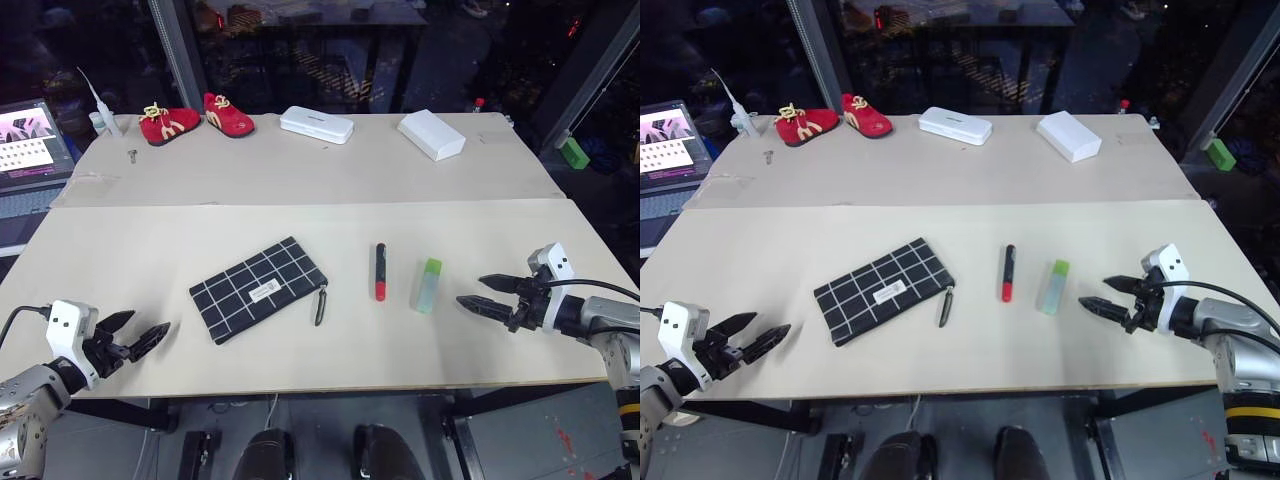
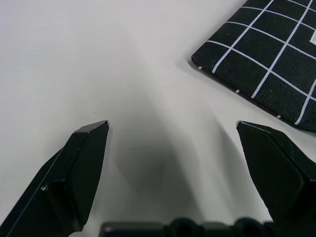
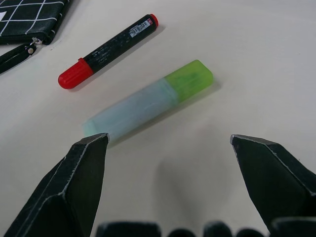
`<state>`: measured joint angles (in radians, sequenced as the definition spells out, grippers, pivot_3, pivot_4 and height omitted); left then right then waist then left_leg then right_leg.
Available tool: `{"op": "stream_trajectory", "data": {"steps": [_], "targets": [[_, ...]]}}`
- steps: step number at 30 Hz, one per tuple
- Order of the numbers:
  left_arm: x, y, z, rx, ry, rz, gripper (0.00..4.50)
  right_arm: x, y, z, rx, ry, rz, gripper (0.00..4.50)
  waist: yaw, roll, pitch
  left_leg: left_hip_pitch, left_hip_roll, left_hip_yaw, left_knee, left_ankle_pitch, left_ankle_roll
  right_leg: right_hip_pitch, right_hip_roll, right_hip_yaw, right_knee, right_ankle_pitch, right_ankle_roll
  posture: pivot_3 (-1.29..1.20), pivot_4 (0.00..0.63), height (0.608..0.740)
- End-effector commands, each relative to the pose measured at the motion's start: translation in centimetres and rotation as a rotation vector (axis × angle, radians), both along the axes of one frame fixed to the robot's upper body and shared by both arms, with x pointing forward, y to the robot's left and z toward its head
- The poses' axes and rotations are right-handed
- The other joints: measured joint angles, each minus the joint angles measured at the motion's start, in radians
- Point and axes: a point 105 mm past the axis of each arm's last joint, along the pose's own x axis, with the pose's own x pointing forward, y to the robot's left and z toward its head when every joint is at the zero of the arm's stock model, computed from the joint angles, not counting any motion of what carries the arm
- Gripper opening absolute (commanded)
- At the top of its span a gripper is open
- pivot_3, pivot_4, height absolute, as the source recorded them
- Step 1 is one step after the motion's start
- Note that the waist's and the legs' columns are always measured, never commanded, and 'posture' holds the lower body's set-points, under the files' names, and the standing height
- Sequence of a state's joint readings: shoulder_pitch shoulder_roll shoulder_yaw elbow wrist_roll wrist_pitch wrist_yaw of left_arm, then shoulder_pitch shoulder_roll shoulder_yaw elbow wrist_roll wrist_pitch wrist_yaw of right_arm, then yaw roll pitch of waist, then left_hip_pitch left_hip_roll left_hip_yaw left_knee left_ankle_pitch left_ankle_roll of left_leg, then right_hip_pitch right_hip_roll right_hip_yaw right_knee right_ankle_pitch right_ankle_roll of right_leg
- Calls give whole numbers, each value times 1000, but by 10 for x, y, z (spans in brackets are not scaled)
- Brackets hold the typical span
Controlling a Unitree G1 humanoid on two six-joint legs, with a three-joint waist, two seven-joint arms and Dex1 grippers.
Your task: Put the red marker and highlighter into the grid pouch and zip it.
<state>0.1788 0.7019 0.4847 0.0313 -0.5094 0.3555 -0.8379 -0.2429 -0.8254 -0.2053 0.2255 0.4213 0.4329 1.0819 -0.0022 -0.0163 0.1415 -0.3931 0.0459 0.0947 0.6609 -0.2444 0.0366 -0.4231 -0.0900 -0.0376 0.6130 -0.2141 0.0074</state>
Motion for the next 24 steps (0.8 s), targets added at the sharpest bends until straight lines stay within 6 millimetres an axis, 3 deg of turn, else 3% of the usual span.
{"op": "stream_trajectory", "data": {"steps": [1,6,9,15,18,20,22,24], "targets": [[-1,-1,4,16,-16,-30,4475,3,3,8,-3,-51,22,4385,0,0,0,0,0,0,0,0,0,0,0,0,0,0,0,0,150,740],[-1,-14,9,18,-22,-178,4475,3,2,2,6,-49,6,4385,0,0,0,0,0,0,0,0,0,0,0,0,0,0,0,0,150,740],[6,-11,13,203,-103,-264,4500,9,-2,3,25,-51,-30,3691,1,0,0,0,0,0,0,0,0,0,0,0,0,0,0,0,150,740],[14,-16,22,408,-211,-383,4500,17,3,21,77,-92,-23,1504,-1,0,0,-1,0,1,0,0,0,-1,0,0,0,0,-1,0,150,740],[7,-16,8,570,-155,-503,4500,20,17,27,57,-110,30,449,-3,0,0,-1,0,1,0,0,0,-1,0,0,0,0,-1,0,150,740],[6,-14,4,625,-150,-543,4500,23,29,24,38,-105,72,30,-5,0,0,-1,0,1,0,0,0,-1,0,0,0,0,-1,0,150,740],[6,-14,3,652,-159,-566,4500,26,40,24,38,-107,109,30,-9,0,0,0,1,1,0,0,0,-1,0,-1,0,0,-1,0,150,740],[11,-17,7,680,-194,-585,4500,39,67,38,53,-168,151,30,-12,0,0,0,1,1,0,0,0,-1,0,0,1,0,-1,0,150,740]]}}
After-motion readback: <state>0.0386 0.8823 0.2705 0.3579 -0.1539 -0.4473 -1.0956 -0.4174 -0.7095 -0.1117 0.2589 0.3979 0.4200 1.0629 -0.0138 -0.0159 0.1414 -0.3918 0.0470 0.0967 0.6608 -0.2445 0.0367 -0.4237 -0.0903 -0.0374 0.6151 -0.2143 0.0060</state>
